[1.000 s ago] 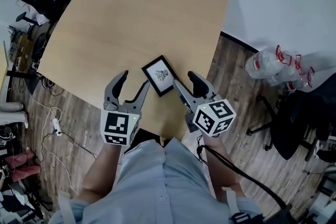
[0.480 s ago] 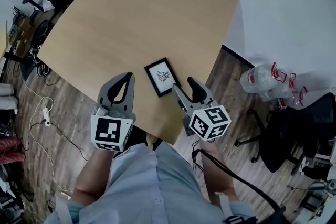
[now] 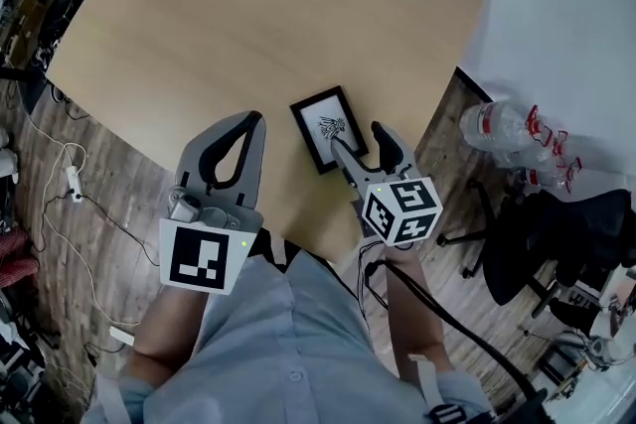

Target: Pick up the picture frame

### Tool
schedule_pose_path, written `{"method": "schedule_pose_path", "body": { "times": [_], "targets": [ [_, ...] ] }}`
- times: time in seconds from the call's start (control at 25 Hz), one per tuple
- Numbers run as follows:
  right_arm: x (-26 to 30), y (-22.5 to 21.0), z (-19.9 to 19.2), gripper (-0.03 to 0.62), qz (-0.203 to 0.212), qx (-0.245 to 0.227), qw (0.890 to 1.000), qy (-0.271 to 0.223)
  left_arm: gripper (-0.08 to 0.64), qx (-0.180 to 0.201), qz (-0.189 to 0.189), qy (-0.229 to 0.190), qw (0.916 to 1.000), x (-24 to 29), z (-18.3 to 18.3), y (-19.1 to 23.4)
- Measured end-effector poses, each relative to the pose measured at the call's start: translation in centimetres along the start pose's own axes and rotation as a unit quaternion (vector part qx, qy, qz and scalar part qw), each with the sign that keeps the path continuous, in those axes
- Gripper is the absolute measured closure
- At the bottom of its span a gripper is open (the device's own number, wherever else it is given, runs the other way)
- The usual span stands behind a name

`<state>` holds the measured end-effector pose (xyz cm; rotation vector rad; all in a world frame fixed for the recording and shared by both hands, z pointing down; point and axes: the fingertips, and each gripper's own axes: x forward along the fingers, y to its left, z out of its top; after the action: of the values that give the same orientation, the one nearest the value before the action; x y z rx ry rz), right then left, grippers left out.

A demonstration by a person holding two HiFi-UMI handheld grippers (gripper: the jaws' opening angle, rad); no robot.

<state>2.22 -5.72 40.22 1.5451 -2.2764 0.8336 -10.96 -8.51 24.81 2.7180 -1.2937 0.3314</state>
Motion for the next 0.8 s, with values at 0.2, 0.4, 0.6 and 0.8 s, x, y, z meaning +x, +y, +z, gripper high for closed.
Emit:
{"method": "schedule_pose_path", "body": {
  "times": [0.2, 0.4, 0.6, 0.8],
  "targets": [
    [2.7, 0.3, -2.6, 0.187, -0.004, -0.040, 0.995, 0.089, 0.557, -0.021, -0.018, 0.024, 0.9993, 1.0, -1.9, 1.3],
    [4.5, 0.5, -4.9, 0.106, -0.014, -0.084, 0.983, 0.163, 0.557, -0.038, -0.012, 0.042, 0.9983, 1.2, -3.8, 2.9],
    [5.3, 0.2, -7.0, 0.067, -0.012, -0.097, 0.968, 0.230, 0.557, -0.047, -0.008, 0.047, 0.9977, 1.8, -4.4, 4.3],
    [5.7, -0.1, -8.3, 0.061, -0.028, -0.103, 0.957, 0.272, 0.557, -0.054, -0.007, 0.051, 0.9972, 1.9, -4.9, 5.1]
  ]
}}
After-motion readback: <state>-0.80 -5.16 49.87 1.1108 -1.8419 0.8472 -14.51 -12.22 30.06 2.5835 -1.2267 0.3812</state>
